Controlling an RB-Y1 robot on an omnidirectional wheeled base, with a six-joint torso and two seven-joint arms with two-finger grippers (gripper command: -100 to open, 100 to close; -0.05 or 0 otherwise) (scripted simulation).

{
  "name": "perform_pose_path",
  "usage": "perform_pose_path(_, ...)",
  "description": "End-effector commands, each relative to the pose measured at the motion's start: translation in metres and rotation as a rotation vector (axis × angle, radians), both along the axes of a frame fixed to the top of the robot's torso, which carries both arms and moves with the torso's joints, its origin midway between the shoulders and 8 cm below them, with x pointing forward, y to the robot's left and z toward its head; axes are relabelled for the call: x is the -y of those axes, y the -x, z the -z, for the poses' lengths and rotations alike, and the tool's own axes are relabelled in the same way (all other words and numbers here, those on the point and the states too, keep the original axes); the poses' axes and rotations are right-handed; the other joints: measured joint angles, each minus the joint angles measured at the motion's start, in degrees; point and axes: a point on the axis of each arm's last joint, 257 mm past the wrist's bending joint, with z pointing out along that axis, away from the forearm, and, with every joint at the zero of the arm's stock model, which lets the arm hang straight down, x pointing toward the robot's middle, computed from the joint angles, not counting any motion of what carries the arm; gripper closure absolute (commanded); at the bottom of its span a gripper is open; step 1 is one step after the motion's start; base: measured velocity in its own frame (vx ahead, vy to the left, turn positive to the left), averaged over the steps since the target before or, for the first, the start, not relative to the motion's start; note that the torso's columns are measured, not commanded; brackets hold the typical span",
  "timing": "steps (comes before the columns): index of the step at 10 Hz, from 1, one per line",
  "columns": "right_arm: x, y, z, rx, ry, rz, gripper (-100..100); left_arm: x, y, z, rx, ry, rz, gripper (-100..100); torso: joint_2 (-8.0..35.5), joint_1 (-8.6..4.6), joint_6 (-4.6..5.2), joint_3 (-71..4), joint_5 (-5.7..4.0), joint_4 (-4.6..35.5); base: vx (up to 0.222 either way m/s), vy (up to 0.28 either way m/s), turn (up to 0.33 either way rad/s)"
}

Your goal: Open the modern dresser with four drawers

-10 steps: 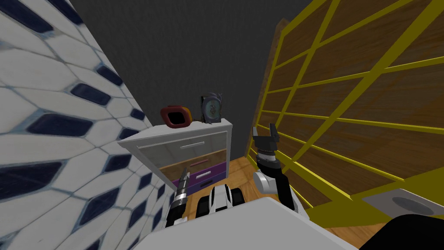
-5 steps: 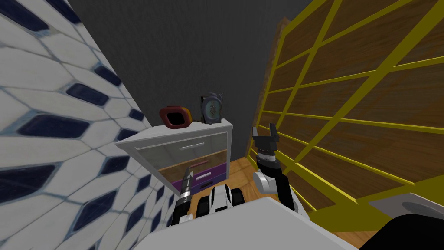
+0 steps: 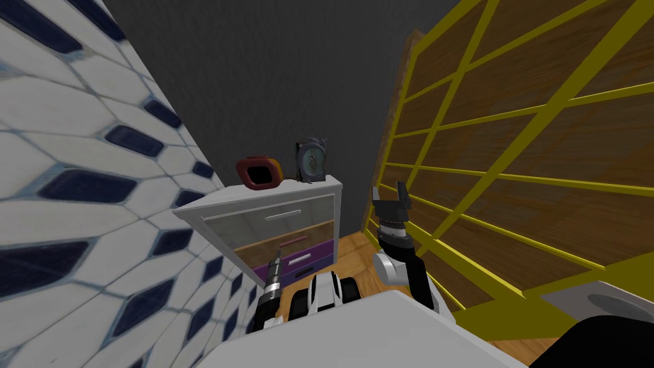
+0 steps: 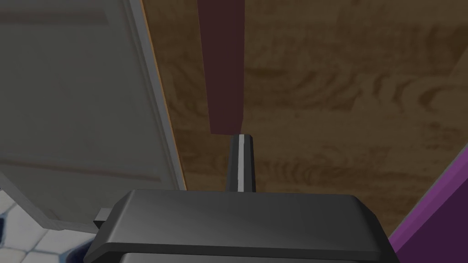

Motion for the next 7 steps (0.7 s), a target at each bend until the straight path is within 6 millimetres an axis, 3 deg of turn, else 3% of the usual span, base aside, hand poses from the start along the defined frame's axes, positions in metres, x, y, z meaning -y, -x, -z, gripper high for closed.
perform_pose_path(1,0.000,0.000,0.000,0.000,0.000,0.000,0,-0.028,0.000,-0.002,-0.010,-0.071,0.013,-100,0.01,-0.05,-0.03,-0.02,-0.04,0.02,-0.005,-0.003,0.005)
perform_pose_path(5,0.000,0.000,0.000,0.000,0.000,0.000,0,-0.063,-0.004,-0.006,-0.034,-0.159,0.028,-100,0.22,-0.14,-0.02,0.11,-0.07,0.09,-0.005,-0.004,0.003)
perform_pose_path(7,0.000,0.000,0.000,0.000,0.000,0.000,0,-0.064,-0.014,-0.006,-0.047,-0.162,0.029,-100,0.23,-0.15,-0.02,0.12,-0.07,0.09,-0.026,-0.020,0.018)
